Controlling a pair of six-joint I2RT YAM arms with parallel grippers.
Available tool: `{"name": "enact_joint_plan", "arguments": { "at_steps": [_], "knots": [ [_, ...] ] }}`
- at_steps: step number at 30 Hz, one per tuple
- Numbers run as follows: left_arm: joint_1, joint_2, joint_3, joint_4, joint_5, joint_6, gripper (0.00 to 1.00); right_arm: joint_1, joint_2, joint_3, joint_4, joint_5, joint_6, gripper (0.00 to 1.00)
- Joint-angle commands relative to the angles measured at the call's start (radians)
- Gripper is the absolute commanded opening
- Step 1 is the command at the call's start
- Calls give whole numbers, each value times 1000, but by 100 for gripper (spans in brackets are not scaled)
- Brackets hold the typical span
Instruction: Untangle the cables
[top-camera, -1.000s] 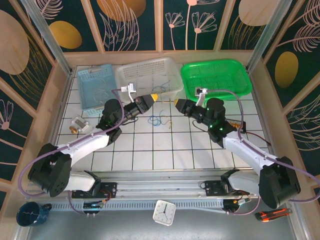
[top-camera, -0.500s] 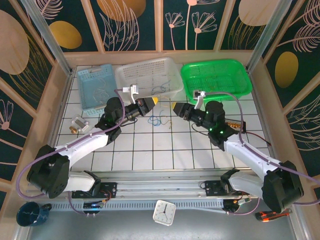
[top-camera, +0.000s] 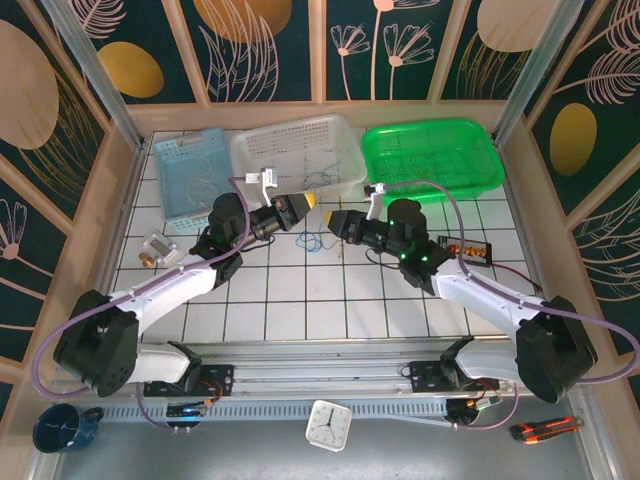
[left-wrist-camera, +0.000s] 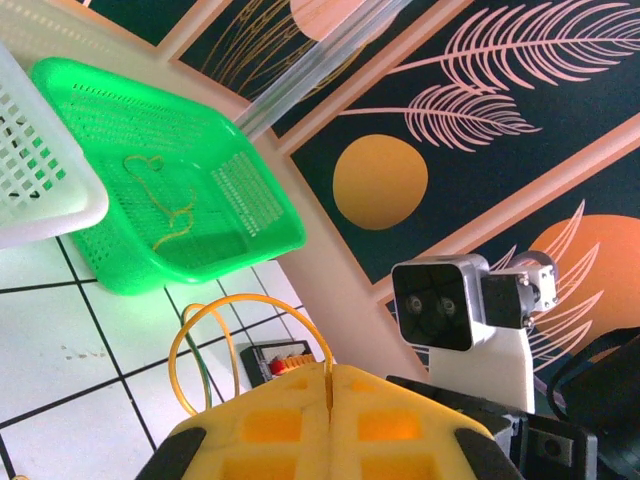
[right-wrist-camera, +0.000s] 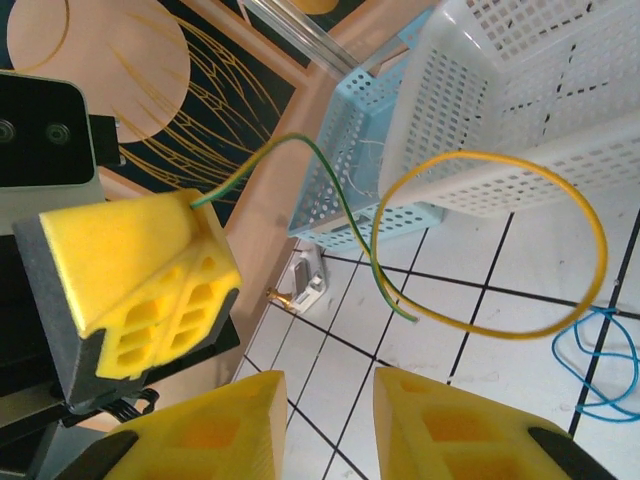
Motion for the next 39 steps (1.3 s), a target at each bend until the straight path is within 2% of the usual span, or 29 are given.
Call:
{"name": "enact_joint_plan", "arguments": {
  "at_steps": [1, 13, 16, 39],
  "knots": [
    [-7, -11, 19, 25, 10, 10, 0, 6, 9, 50, 27, 12, -17, 28],
    [-7, -13, 24, 32, 6, 5, 0, 28, 24, 12, 67, 17, 28, 35],
    [-7, -14, 27, 35, 6, 4, 0, 32, 19, -15, 91, 22, 54, 45],
    [-7, -22, 33, 42, 6, -7, 0, 34, 124, 11, 190, 3, 96, 45]
  ]
}}
